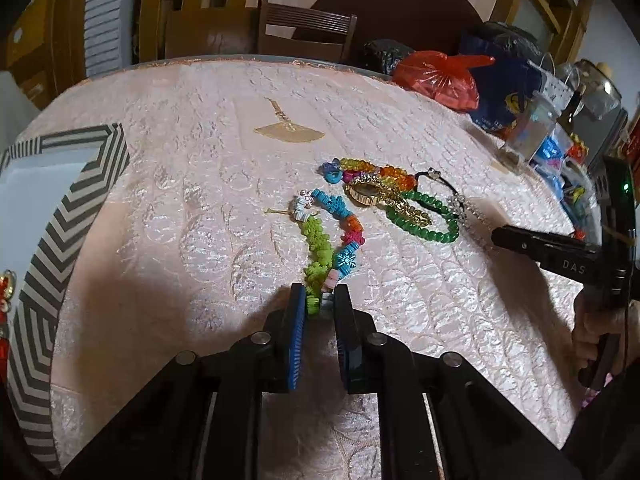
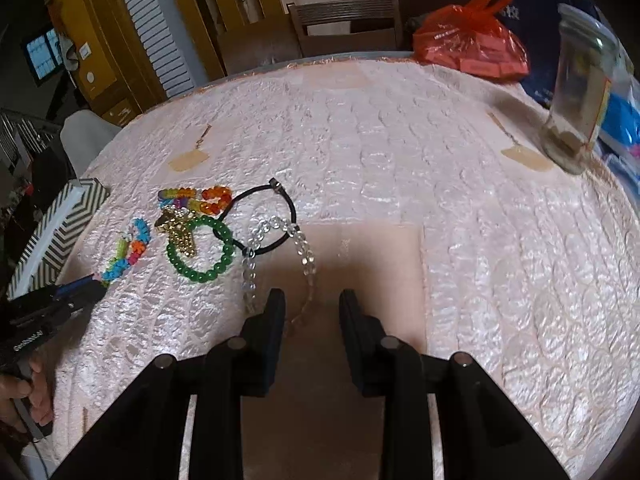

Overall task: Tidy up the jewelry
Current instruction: 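Grasp the multicolored bead bracelet with the left tool, then lift the multicolored bracelet with the left tool while the right tool lifts the crystal bracelet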

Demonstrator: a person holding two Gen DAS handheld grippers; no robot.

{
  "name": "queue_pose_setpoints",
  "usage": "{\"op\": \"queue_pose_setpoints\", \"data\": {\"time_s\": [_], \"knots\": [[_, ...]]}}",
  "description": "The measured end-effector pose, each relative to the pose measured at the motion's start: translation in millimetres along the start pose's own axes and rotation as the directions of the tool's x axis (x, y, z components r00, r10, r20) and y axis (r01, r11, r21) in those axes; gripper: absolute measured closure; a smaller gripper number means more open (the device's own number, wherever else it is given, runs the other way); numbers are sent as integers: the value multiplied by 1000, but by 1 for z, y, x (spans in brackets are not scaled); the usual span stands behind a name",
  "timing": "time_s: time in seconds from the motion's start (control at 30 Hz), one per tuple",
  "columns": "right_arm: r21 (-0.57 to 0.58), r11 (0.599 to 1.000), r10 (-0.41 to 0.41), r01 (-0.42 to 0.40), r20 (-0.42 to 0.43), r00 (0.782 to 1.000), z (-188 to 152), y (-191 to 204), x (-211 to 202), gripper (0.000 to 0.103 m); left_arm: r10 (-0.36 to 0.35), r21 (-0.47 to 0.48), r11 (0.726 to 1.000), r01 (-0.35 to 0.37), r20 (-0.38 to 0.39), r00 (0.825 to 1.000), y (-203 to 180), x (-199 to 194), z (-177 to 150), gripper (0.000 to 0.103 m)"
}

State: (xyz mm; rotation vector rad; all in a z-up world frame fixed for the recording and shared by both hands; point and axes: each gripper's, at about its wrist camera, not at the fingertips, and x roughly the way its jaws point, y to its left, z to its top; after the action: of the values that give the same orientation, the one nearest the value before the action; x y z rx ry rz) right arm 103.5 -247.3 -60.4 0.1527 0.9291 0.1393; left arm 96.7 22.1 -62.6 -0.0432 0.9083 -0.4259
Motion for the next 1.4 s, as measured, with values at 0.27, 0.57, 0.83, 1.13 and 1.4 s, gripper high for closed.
{"op": "queue_pose_setpoints", "data": {"time_s": [0.27, 0.57, 0.83, 1.13, 1.4], "knots": [[-197, 973, -124, 121, 0, 992, -3, 32, 5, 86, 75, 28, 997, -75, 3, 997, -10, 2, -1, 72], [-90, 984, -153, 156, 40, 987, 1, 20, -16, 95, 49, -24, 999, -49, 10, 999, -2, 0, -1, 76], [-2, 995, -99, 101, 199, 975, 13, 21, -63, 95, 134, -41, 990, -134, 19, 991, -1, -5, -4, 76], [-5, 998, -63, 65, 218, 974, 11, 32, -76, 95, 141, -65, 988, -137, 58, 988, -17, -41, -1, 76], [-13, 998, -52, 56, 218, 975, 2, 41, -79, 95, 170, -87, 983, -163, 74, 983, -27, -61, 1, 76]]}}
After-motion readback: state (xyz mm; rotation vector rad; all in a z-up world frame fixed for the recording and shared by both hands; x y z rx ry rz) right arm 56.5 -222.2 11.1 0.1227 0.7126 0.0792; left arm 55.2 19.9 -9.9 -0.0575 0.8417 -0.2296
